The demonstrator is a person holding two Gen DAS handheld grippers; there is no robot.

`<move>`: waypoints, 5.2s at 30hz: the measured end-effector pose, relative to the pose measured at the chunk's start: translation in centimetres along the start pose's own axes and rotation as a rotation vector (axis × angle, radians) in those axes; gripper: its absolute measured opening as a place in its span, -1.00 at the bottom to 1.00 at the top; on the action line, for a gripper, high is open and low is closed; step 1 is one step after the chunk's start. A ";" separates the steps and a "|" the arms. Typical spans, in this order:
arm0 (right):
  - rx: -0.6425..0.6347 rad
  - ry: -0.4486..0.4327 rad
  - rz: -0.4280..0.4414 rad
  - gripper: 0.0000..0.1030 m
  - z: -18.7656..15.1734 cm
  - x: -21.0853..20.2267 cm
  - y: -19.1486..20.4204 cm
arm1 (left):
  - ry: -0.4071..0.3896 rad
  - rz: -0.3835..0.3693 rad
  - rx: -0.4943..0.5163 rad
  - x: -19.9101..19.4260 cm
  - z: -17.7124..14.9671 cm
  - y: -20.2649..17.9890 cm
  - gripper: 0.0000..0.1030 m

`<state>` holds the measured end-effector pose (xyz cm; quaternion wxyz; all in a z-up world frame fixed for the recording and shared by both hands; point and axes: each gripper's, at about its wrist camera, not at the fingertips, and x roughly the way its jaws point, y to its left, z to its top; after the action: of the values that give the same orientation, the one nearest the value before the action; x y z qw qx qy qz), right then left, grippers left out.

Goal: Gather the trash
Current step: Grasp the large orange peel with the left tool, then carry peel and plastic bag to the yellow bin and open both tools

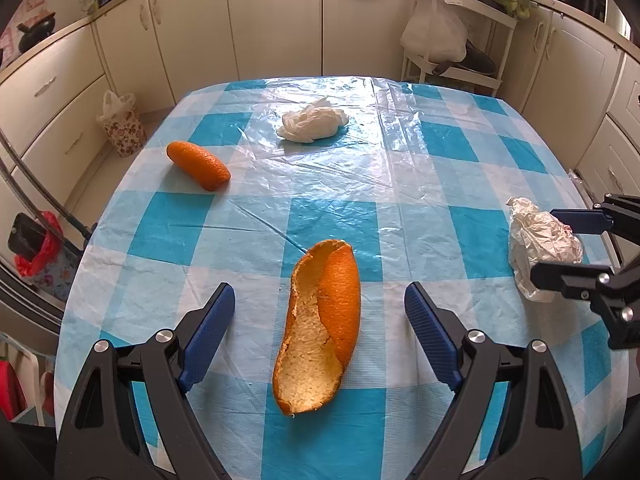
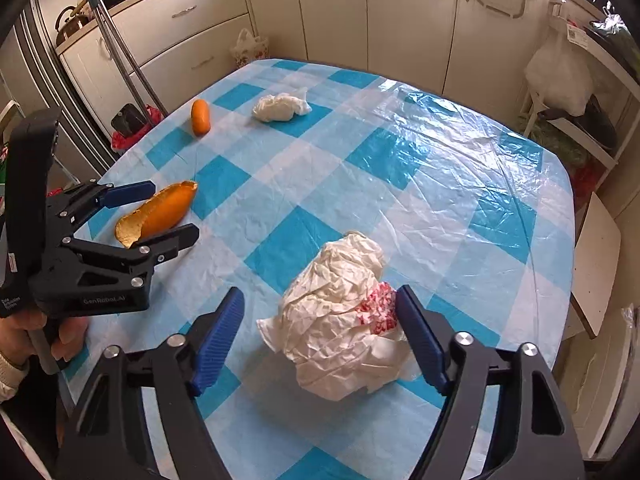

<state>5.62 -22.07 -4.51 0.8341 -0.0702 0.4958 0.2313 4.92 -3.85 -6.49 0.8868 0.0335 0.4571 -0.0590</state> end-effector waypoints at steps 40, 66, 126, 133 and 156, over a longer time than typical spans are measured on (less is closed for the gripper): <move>0.120 0.005 -0.039 0.02 -1.0 -1.2 -3.1 | -0.010 -0.021 0.026 -1.2 -1.2 0.2 0.09; 0.157 -0.137 -0.042 -0.35 -1.5 -4.4 -1.8 | -0.090 -0.050 0.040 -3.3 -0.4 -3.7 -0.71; 0.343 -0.336 -0.076 -0.29 -3.8 -9.7 -8.5 | -0.138 -0.119 0.118 -5.3 2.5 -13.5 -0.68; 0.377 -0.335 -0.103 -0.29 -4.4 -10.1 -9.2 | -0.147 -0.141 0.137 -5.6 2.9 -15.2 -0.68; 0.596 -0.254 -0.213 -0.27 -8.5 -11.1 -15.9 | -0.158 -0.215 0.195 -5.7 3.8 -20.7 -0.68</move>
<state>1.62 -42.53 -1.03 0.8925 0.1546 0.4237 -0.0056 1.94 -24.40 0.23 0.9011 0.0656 0.3791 -0.1998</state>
